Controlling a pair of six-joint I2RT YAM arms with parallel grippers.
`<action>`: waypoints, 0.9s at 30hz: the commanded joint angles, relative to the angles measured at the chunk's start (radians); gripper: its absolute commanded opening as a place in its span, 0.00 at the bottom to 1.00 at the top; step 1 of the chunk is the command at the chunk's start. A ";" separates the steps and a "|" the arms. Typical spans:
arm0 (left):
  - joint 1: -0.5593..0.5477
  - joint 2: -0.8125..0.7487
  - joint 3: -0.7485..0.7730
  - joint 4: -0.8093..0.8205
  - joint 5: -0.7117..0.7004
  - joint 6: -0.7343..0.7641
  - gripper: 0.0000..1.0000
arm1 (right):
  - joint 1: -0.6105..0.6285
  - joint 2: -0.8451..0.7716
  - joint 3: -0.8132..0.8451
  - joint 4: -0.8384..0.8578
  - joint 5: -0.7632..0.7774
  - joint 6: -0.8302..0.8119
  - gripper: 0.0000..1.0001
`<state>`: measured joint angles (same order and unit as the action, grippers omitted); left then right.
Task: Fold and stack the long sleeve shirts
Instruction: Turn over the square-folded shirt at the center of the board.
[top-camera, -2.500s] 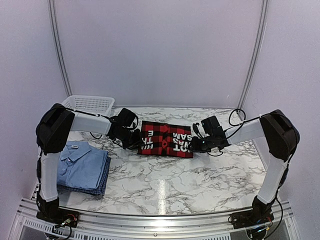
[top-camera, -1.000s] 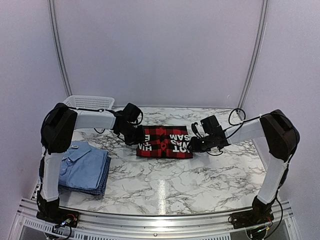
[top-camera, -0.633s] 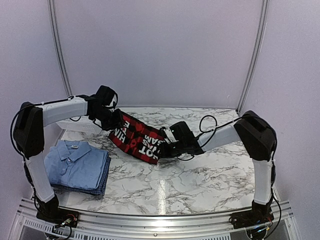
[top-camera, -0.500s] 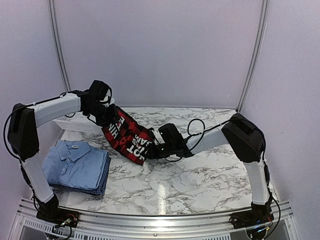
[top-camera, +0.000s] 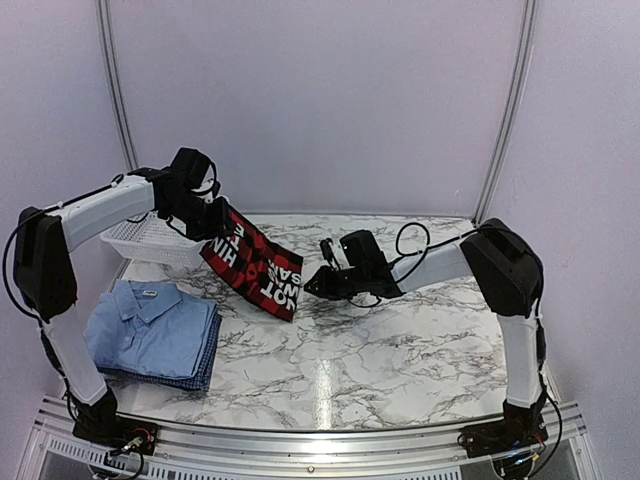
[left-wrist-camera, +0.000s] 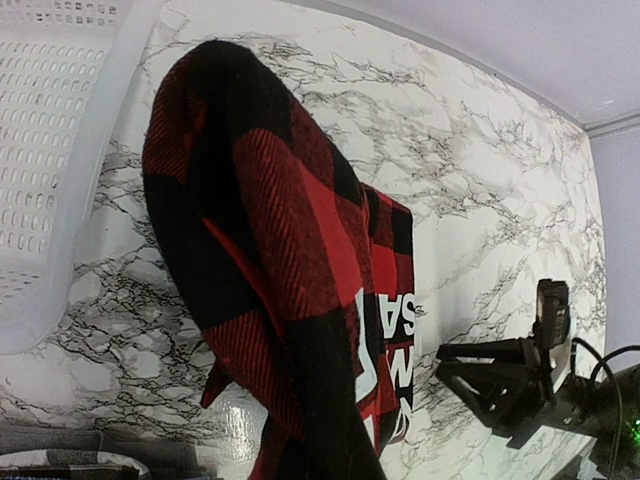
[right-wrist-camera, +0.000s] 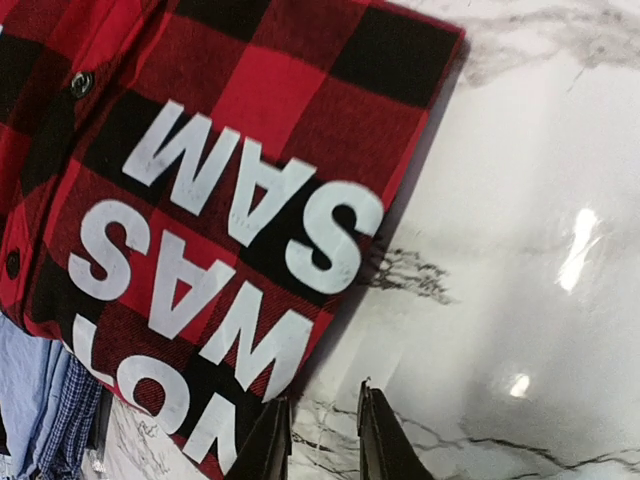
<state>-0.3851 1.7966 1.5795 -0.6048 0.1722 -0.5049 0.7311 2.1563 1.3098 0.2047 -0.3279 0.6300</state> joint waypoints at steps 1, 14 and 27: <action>0.004 0.001 0.042 -0.020 0.029 0.031 0.00 | -0.022 -0.034 0.058 -0.022 0.005 0.004 0.16; 0.012 0.002 0.085 -0.033 0.052 0.031 0.00 | 0.013 0.201 0.353 -0.116 -0.015 0.019 0.00; 0.018 -0.020 0.161 -0.049 0.121 0.022 0.00 | 0.086 0.296 0.455 -0.132 -0.005 0.064 0.00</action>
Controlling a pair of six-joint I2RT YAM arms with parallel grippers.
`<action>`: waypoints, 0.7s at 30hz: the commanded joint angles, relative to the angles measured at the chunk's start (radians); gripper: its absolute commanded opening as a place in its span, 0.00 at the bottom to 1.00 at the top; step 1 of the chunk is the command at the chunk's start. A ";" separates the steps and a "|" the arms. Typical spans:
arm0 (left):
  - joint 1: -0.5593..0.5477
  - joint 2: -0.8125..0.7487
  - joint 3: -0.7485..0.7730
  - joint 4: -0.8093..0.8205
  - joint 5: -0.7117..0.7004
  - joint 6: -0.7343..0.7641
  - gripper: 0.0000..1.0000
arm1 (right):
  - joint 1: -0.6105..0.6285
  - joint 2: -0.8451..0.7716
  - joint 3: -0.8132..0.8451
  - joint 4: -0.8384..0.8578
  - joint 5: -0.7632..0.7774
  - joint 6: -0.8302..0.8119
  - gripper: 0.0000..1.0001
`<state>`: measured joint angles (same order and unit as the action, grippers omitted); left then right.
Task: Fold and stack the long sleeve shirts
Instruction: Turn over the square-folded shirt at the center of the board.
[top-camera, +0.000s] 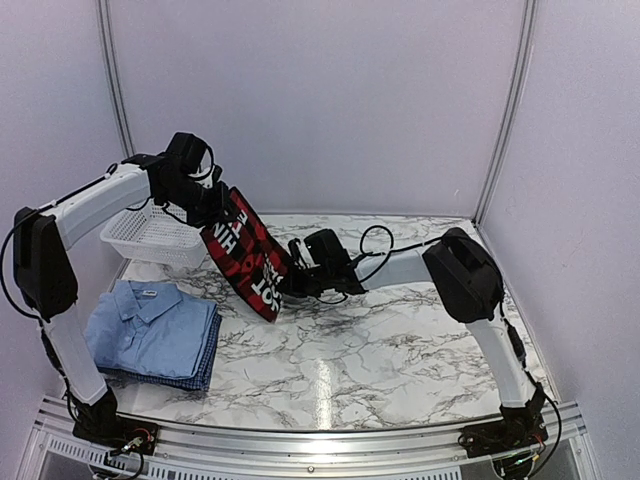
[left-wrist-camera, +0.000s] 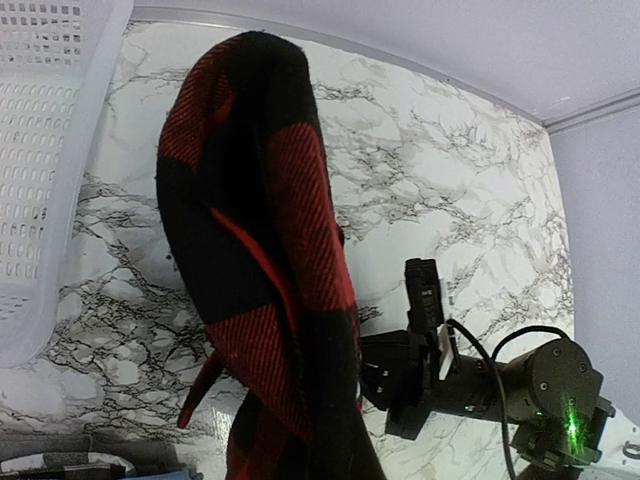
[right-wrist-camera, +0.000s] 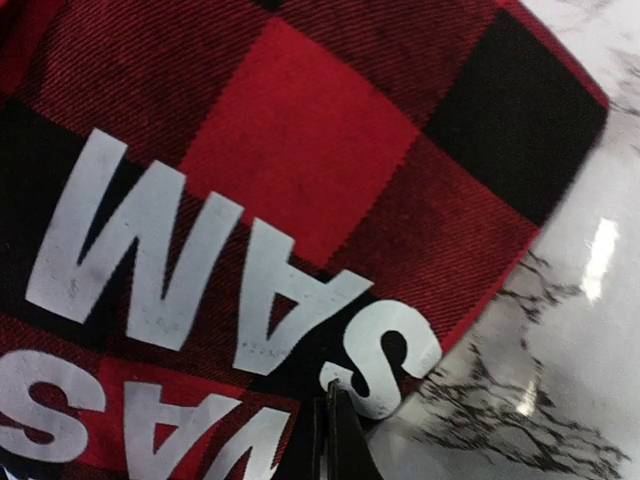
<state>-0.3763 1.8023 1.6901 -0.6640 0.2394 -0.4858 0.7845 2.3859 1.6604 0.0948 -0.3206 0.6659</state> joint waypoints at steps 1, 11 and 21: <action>0.008 -0.027 0.053 0.010 0.065 -0.004 0.00 | 0.036 0.083 0.125 -0.021 -0.017 0.035 0.00; -0.134 0.007 0.117 0.064 0.084 -0.097 0.00 | 0.038 0.202 0.238 0.161 -0.143 0.132 0.03; -0.189 0.197 0.144 0.125 0.092 -0.145 0.00 | -0.070 -0.030 -0.159 0.378 -0.202 0.148 0.20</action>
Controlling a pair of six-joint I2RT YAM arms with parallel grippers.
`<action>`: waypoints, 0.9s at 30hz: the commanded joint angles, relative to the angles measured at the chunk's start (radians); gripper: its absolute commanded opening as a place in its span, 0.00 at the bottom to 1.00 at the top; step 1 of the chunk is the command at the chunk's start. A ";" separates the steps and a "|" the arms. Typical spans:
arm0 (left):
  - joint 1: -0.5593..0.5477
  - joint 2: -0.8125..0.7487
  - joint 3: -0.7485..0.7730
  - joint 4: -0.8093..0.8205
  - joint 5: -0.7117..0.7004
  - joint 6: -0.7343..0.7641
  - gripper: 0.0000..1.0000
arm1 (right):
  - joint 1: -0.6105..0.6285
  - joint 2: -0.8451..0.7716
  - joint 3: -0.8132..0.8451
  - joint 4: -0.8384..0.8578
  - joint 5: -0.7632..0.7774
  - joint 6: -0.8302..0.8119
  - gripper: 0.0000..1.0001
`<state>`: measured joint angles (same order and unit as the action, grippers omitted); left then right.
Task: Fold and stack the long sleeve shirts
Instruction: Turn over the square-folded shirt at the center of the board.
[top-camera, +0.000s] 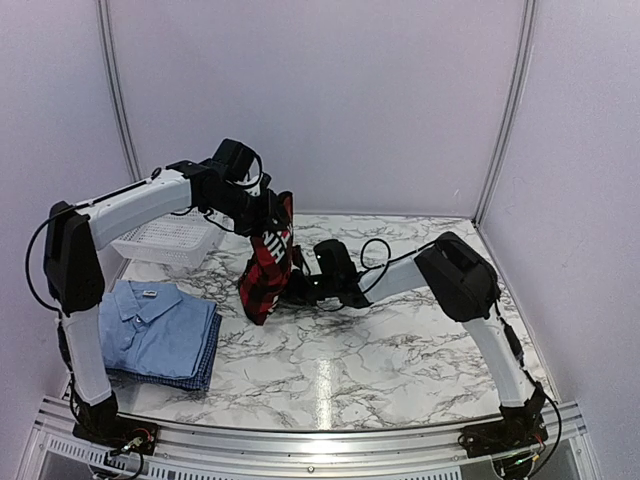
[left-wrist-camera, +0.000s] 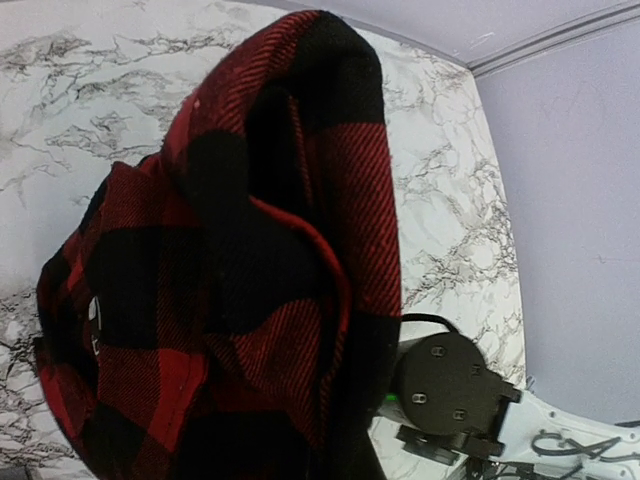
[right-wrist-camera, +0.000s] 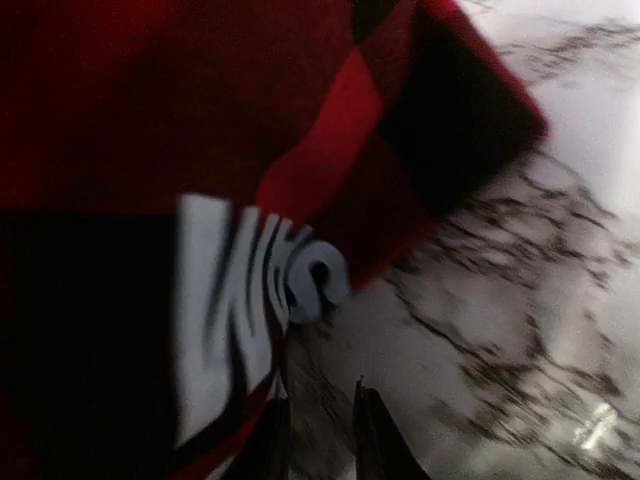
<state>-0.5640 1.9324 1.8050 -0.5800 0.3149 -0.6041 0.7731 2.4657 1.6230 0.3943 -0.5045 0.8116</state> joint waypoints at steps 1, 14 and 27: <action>-0.003 0.077 0.033 0.047 0.021 -0.032 0.00 | -0.071 -0.135 -0.155 0.060 -0.015 -0.009 0.21; -0.218 0.360 0.304 0.100 -0.056 -0.128 0.15 | -0.328 -0.671 -0.650 -0.208 0.188 -0.228 0.28; -0.313 0.388 0.512 0.112 -0.195 -0.057 0.90 | -0.457 -0.958 -0.728 -0.454 0.289 -0.368 0.55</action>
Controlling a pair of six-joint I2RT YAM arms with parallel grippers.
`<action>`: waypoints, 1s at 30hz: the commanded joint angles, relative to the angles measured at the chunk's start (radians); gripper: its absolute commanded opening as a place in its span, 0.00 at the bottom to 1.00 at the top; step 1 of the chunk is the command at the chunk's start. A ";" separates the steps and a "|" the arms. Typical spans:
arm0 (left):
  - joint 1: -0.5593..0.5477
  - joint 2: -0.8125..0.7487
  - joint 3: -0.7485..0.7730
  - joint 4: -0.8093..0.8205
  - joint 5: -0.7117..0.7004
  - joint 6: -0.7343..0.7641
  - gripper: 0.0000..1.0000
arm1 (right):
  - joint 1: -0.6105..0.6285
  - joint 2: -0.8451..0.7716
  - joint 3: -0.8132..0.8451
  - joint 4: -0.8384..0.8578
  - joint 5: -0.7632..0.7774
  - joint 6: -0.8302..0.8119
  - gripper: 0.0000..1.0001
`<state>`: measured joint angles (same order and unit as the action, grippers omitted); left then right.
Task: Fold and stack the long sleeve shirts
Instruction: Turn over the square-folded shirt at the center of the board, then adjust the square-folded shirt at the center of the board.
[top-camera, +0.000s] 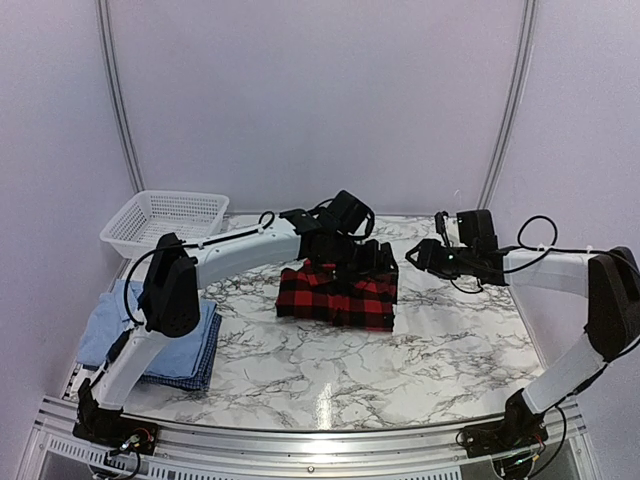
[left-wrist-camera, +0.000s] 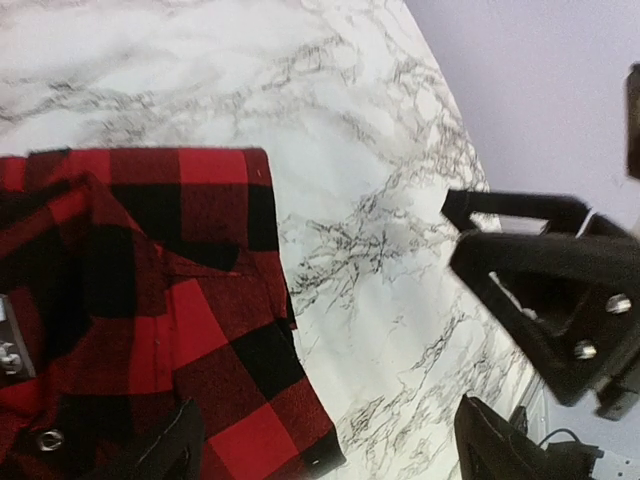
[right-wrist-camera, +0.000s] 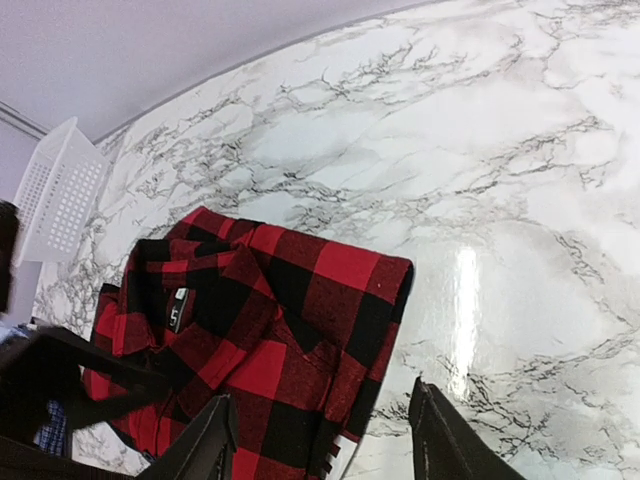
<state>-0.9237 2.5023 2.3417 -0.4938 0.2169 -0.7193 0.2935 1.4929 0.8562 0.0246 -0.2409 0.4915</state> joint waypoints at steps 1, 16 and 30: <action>0.056 -0.219 -0.070 0.026 -0.115 0.065 0.89 | 0.039 0.029 0.048 -0.090 0.037 -0.053 0.56; 0.282 -0.515 -0.750 0.093 0.039 0.196 0.93 | 0.125 0.275 0.139 -0.091 0.031 -0.082 0.59; 0.217 -0.486 -0.981 0.288 0.095 0.080 0.70 | 0.143 0.385 0.201 -0.085 0.015 -0.122 0.32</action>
<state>-0.6643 2.0220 1.3949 -0.3103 0.2745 -0.5819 0.4236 1.8538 1.0119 -0.0666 -0.2131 0.3920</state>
